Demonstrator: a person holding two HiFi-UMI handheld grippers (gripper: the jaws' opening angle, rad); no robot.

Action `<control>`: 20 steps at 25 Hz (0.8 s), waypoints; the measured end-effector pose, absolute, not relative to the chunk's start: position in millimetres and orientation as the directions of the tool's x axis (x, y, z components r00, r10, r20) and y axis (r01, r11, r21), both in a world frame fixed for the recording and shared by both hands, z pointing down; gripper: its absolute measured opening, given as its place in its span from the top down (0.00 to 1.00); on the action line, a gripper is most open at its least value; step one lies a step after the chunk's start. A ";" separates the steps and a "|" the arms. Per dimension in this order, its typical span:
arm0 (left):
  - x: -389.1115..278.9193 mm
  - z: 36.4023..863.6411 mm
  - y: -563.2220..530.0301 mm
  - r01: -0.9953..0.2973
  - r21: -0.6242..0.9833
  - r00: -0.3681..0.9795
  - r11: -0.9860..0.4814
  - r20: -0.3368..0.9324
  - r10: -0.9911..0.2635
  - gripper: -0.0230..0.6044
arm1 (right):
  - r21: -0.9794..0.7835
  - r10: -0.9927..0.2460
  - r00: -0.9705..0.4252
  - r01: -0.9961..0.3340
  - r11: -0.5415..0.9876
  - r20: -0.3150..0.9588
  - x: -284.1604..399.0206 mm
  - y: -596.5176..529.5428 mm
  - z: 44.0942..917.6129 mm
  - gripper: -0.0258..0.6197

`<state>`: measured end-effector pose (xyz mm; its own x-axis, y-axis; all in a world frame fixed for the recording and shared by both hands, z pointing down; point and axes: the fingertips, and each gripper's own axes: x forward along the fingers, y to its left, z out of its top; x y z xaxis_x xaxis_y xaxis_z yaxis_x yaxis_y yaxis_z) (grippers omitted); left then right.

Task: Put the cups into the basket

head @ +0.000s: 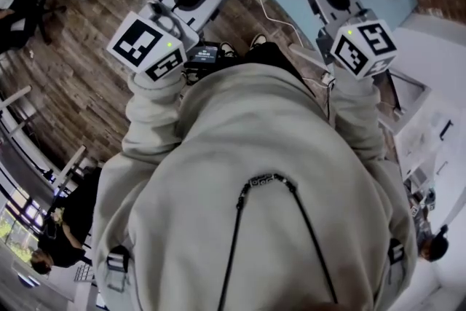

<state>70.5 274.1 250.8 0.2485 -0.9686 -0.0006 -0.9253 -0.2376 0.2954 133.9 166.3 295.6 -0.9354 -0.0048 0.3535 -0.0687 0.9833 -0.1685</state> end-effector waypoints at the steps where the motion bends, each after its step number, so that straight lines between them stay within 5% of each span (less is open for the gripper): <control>1: 65.4 249.3 273.4 -0.926 0.303 0.232 -0.225 -0.014 -0.973 0.97 | -0.167 -0.009 -0.933 -0.074 0.983 0.361 131.3 163.3 295.8 0.94; 20: -27.9 246.5 150.2 -0.935 0.312 0.180 -0.167 0.014 -0.984 0.97 | -0.189 0.019 -0.946 -0.045 0.981 0.323 34.3 35.0 294.5 0.94</control>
